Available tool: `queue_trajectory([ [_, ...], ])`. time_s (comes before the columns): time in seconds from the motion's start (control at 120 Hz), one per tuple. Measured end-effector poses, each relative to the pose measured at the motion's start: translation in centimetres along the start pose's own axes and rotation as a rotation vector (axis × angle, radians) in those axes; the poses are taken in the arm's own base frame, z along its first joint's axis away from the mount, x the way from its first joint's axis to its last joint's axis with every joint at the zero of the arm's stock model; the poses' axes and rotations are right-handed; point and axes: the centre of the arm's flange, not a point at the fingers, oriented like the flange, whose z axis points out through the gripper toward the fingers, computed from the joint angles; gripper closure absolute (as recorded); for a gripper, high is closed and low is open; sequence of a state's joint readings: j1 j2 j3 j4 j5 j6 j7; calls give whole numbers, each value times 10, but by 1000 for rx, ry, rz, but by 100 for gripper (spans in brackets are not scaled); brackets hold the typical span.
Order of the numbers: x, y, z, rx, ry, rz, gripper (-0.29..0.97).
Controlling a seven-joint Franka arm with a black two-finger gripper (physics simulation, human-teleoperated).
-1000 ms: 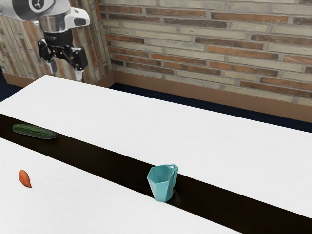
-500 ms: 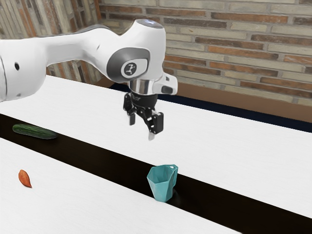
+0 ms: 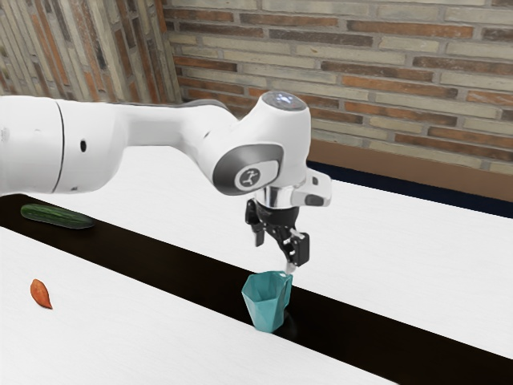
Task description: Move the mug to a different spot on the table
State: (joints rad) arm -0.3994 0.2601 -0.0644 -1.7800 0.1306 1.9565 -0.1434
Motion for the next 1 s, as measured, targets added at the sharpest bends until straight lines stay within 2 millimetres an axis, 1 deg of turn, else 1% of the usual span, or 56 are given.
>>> queue_trajectory([
  [0.192, 13, 3, 33, -1, -2, 21, 0],
  [0.333, 18, 1, 45, -6, 5, 36, 0],
  [0.408, 21, -6, 54, -9, -1, 33, 0],
  [1.0, 31, -9, 90, -24, -6, 71, 0],
])
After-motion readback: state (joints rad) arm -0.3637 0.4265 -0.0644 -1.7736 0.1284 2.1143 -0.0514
